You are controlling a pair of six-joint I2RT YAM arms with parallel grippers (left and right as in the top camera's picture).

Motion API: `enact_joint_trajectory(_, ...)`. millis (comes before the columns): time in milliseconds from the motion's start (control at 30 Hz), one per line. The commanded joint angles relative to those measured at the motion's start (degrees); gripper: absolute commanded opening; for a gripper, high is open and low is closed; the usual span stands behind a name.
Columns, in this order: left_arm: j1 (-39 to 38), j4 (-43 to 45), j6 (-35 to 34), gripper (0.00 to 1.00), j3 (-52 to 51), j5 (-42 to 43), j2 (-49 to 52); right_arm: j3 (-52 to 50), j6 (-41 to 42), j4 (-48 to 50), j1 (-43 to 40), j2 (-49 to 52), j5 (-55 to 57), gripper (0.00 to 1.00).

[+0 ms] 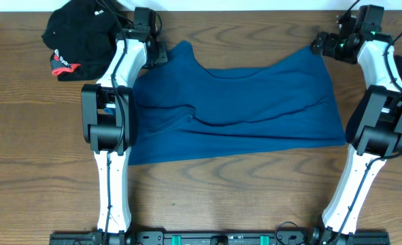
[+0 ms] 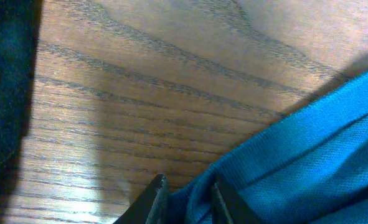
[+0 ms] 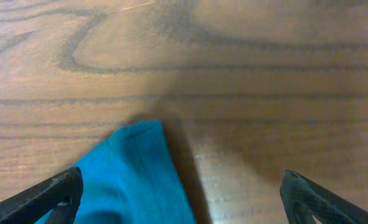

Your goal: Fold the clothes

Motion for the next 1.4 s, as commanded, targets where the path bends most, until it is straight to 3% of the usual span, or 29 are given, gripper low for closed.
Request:
enact_joint_trajectory(0, 0.0, -0.8, -0.1, 0.25, 0.6, 0.0, 1.4, 0.5, -2.5, 1.1, 1.4, 0.8, -1.3, 0.99)
enact_joint_trajectory(400, 0.0, -0.8, -0.1, 0.25, 0.6, 0.0, 1.4, 0.5, -4.3, 1.5, 5.5, 2.5, 1.3, 0.99)
enact_joint_trajectory(1033, 0.0, -0.9, -0.1, 0.25, 0.6, 0.0, 1.4, 0.5, -5.1, 1.1, 5.1, 3.4, 5.0, 0.99)
enact_joint_trajectory(1367, 0.0, -0.9, -0.2, 0.24, 0.6, 0.0, 1.4, 0.5, -4.9, 0.0, 5.1, 3.4, 3.6, 0.80)
